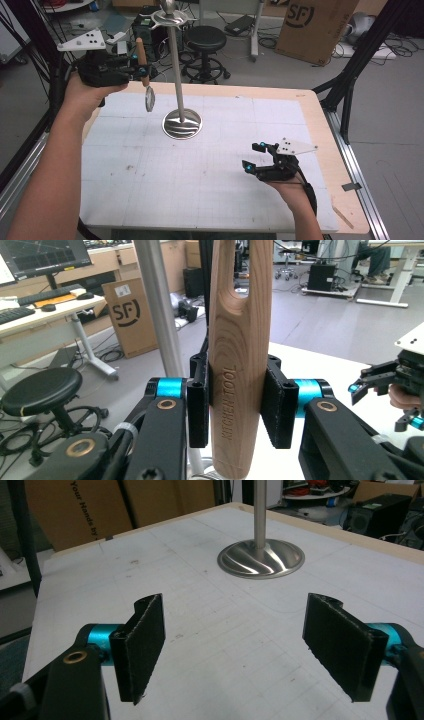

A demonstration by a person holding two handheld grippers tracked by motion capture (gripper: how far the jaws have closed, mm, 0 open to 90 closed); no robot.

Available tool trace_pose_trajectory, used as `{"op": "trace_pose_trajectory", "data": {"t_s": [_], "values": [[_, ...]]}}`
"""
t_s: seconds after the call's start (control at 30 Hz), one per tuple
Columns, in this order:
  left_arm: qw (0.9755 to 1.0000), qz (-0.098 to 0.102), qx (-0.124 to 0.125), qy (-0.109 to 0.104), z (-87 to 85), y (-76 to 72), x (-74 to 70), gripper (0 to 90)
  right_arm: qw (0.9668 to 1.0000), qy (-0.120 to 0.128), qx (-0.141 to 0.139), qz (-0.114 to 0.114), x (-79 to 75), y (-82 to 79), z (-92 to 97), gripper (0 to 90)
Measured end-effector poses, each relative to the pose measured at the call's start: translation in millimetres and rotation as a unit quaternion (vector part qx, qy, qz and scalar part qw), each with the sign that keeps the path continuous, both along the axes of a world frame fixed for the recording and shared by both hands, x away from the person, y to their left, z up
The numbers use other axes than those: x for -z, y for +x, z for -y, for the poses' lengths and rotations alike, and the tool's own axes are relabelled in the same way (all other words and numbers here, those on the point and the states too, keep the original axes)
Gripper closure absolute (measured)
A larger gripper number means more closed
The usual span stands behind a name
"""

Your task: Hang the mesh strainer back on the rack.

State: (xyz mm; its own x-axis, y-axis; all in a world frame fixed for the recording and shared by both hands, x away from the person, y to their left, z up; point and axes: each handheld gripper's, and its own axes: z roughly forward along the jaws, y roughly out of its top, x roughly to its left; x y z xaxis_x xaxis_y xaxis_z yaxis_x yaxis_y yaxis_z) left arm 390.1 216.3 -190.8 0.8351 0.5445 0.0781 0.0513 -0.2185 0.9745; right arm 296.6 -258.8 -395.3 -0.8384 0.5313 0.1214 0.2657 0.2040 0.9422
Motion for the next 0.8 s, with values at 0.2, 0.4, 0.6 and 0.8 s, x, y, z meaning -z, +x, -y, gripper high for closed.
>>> {"op": "trace_pose_trajectory", "data": {"t_s": [0.2, 0.4, 0.6, 0.8], "values": [[0.9999, 0.002, -0.013, -0.002, 0.1, 6.8, -9.7, 68.5, 1.0000, -0.004, -0.004, -0.002, 1.0, 0.1, -3.9, 24.2], [0.9997, 0.006, -0.024, 0.006, 5.5, 13.6, -20.3, 68.5, 1.0000, -0.002, -0.003, 0.004, 0.1, 0.1, -3.7, 24.2], [0.9990, -0.003, -0.041, 0.014, 8.0, 20.9, -20.4, 68.6, 1.0000, 0.004, -0.003, 0.007, -1.2, -0.5, -3.2, 24.2], [0.9986, -0.013, -0.049, 0.016, 8.9, 25.4, -18.0, 68.5, 1.0000, 0.005, -0.005, 0.006, -1.3, -0.7, -3.0, 24.2]]}}
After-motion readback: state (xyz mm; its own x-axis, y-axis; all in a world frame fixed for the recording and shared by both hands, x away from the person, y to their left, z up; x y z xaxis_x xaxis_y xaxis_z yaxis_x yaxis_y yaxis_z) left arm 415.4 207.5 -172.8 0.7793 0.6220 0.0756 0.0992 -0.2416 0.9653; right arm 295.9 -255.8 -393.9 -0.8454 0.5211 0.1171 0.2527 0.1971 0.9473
